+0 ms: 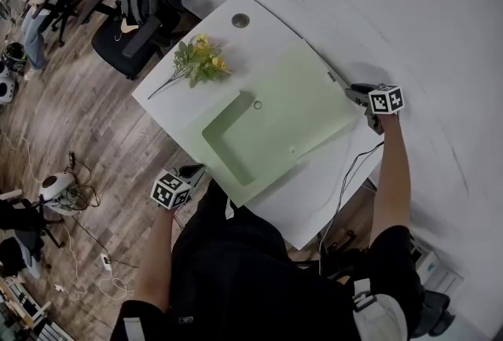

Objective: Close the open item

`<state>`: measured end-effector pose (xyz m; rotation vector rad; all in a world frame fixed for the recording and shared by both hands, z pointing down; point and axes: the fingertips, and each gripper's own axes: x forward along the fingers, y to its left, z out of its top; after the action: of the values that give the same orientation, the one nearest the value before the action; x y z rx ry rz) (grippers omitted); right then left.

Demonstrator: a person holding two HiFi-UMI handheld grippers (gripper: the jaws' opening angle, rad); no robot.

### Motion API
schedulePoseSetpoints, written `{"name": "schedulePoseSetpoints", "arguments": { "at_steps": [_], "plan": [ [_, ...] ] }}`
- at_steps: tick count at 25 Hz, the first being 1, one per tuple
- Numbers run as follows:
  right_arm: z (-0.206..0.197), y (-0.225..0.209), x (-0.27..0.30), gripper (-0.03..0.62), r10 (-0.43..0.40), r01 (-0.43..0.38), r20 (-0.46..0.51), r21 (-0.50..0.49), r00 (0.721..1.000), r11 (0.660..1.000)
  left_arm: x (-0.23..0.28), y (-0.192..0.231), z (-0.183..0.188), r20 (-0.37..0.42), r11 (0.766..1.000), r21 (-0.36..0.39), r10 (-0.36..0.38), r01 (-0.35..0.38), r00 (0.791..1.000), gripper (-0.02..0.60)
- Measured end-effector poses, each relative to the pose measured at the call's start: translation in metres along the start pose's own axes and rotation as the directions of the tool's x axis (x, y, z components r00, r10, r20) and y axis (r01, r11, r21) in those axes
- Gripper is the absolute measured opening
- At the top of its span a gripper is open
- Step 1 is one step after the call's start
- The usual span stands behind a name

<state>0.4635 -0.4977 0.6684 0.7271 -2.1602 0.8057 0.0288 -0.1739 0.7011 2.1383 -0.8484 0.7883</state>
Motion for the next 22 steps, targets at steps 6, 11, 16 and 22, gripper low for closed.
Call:
{"name": "schedulePoseSetpoints", "arguments": {
  "at_steps": [6, 11, 16, 22],
  "plan": [
    [0.016, 0.032, -0.024, 0.111, 0.230, -0.245, 0.131, 0.108, 0.964, 0.964, 0.000, 0.001, -0.001, -0.003, 1.000, 0.002, -0.009, 0.009, 1.000, 0.006],
    [0.033, 0.067, -0.041, 0.086, 0.362, -0.384, 0.186, 0.097, 0.913, 0.918, -0.001, 0.000, 0.000, -0.005, 1.000, 0.011, -0.012, 0.012, 1.000, 0.006],
    [0.046, 0.107, -0.060, 0.020, 0.457, -0.477, 0.225, 0.041, 0.861, 0.878, 0.000, -0.002, 0.001, 0.015, 1.000, 0.009, -0.005, 0.004, 1.000, 0.005],
    [0.055, 0.163, -0.070, 0.017, 0.581, -0.588, 0.233, -0.044, 0.780, 0.808, 0.001, -0.002, 0.002, 0.034, 1.000, 0.011, 0.000, 0.000, 0.999, 0.006]
  ]
}}
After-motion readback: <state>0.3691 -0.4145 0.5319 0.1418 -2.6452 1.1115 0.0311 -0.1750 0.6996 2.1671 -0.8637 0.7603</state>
